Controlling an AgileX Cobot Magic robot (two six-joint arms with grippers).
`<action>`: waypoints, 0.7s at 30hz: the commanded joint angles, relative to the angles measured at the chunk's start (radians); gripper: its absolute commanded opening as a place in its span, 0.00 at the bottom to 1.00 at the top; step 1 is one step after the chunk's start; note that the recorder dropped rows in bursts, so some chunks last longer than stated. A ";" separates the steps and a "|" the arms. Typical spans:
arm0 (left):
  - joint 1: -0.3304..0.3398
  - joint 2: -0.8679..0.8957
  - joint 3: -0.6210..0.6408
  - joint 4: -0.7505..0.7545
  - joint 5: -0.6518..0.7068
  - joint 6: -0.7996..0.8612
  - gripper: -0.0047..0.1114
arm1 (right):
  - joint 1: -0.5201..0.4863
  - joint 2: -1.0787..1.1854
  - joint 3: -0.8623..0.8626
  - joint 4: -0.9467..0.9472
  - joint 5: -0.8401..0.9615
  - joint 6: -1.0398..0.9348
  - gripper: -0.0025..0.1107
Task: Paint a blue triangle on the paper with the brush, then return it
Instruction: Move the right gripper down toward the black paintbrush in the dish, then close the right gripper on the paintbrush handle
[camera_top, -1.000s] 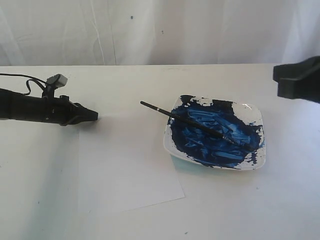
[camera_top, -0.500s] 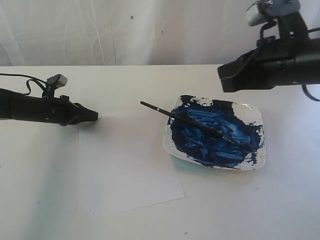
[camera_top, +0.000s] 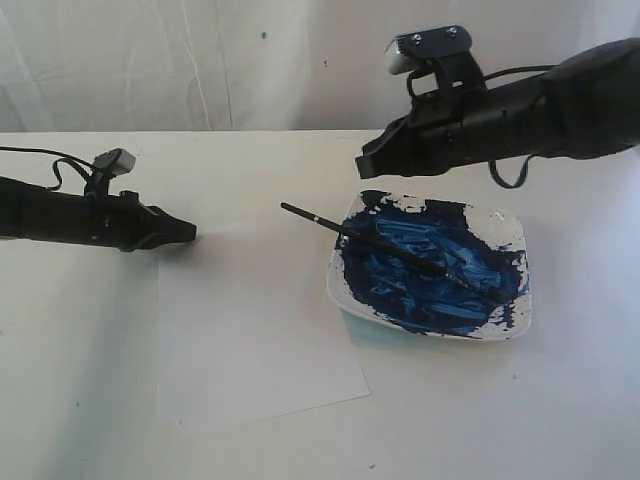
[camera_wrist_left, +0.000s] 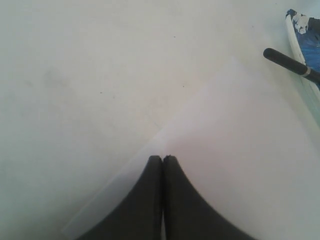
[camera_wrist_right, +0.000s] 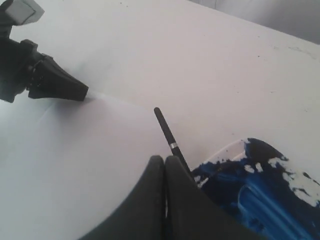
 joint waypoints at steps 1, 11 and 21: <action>0.001 0.010 0.008 0.035 -0.015 0.005 0.04 | 0.039 0.105 -0.091 0.038 -0.025 -0.011 0.02; 0.001 0.010 0.008 0.035 -0.015 0.005 0.04 | 0.109 0.287 -0.260 -0.003 -0.036 -0.023 0.25; 0.001 0.010 0.008 0.035 -0.015 0.005 0.04 | 0.189 0.425 -0.360 -0.008 -0.235 -0.075 0.77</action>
